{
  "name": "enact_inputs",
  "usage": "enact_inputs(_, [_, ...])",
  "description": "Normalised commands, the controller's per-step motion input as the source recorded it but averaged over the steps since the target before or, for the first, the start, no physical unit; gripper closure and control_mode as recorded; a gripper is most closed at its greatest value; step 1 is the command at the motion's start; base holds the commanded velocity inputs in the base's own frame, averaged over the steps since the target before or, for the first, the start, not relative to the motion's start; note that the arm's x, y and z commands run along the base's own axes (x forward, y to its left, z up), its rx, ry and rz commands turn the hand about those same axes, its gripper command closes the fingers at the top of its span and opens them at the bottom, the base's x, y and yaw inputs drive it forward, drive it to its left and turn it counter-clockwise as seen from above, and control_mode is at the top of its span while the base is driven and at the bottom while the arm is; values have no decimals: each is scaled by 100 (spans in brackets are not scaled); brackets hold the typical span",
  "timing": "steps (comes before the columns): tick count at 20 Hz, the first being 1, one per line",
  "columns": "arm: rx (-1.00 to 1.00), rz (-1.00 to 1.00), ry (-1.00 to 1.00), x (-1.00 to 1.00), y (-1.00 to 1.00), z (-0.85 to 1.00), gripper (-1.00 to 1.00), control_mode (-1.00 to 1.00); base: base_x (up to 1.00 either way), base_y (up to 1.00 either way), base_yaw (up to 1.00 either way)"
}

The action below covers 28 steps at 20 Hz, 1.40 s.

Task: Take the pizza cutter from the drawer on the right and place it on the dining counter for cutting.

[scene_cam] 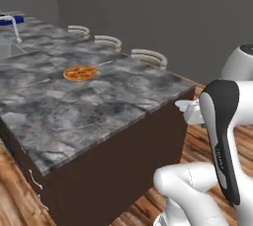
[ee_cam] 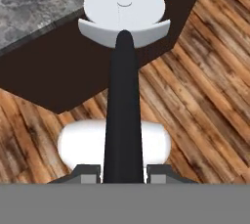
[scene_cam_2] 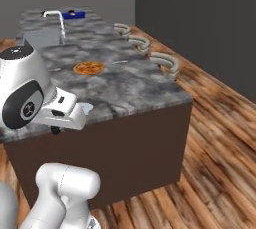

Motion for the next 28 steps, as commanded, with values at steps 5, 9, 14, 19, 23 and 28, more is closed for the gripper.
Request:
enact_inputs(5, [0,0,0,0,0,0,100,100,23,-100,47])
enact_inputs(9, [0,0,0,0,0,0,100,100,29,-96,54])
enact_inputs(14, [0,0,0,0,0,0,100,100,1,-100,43])
enact_inputs(19, [0,0,0,0,0,0,100,100,0,-100,38])
enact_inputs(23, [0,0,0,0,0,0,100,100,0,-100,37])
enact_inputs(28, [0,0,0,0,0,0,100,100,0,-100,39])
